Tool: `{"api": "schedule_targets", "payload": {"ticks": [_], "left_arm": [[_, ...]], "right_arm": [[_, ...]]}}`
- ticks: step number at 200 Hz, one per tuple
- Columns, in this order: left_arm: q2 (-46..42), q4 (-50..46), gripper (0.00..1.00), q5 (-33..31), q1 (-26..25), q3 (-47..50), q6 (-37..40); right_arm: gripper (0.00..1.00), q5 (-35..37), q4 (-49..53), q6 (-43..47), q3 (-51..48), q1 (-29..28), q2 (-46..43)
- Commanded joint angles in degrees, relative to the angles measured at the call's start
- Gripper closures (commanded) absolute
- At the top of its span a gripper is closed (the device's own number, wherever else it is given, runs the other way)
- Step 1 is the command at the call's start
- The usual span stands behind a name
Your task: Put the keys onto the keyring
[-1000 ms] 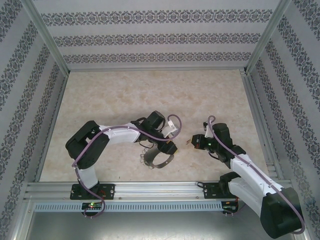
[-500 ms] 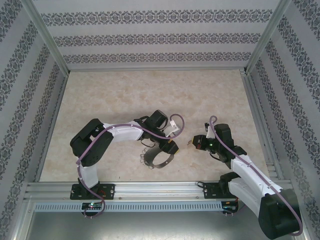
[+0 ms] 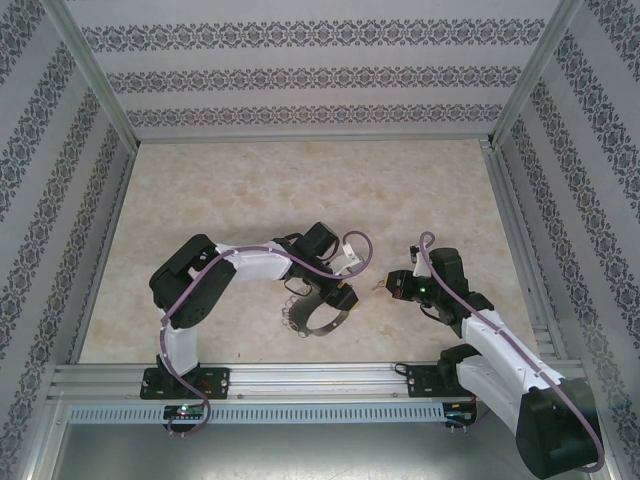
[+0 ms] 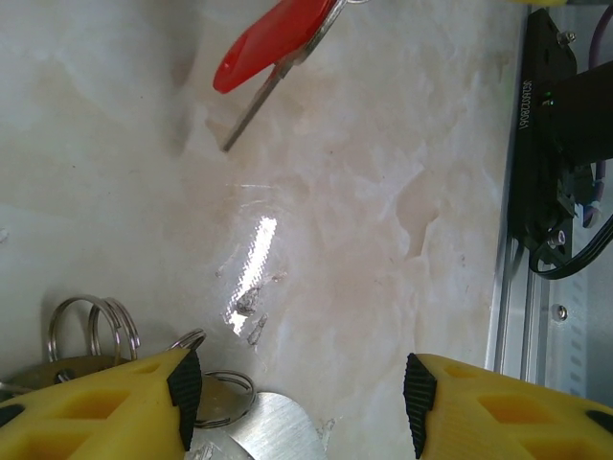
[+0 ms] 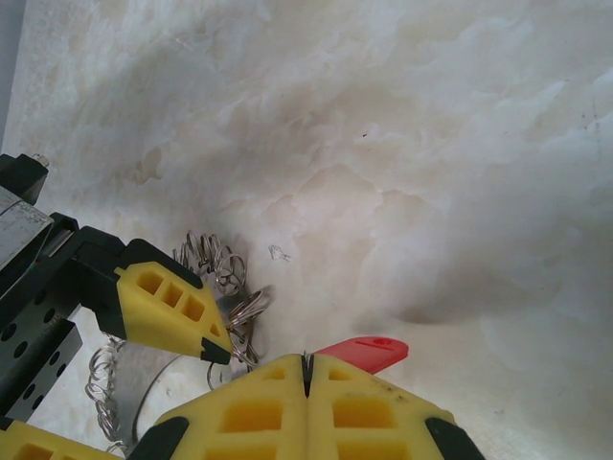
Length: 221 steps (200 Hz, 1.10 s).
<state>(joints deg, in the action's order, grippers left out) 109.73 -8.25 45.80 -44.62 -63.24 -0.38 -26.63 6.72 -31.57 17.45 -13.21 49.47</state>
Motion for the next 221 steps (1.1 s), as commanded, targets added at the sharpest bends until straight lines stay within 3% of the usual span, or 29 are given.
{"api": "schedule_targets", "payload": {"ticks": [1,80,166,221], "left_arm": [[-0.26,-0.61,0.4,-2.08,-0.38,0.14,1.22],[-3.87,1.37,0.38,-11.93,-0.55,2.78,1.61],[-3.15,1.45,0.37,-12.76,-1.16,1.56,0.03],[-1.97,1.39,0.37,-9.32,-1.17,-1.21,-0.23]], "right_arm": [[1.0,-1.13,0.19,0.57,-0.75,0.61,-0.79],[1.0,-1.57,0.22,0.51,-0.81,0.86,-1.13],[1.0,-1.95,-0.13,0.59,-1.1,1.01,-1.35],[1.0,-1.93,-0.05,0.56,-1.17,1.26,-1.45]]}}
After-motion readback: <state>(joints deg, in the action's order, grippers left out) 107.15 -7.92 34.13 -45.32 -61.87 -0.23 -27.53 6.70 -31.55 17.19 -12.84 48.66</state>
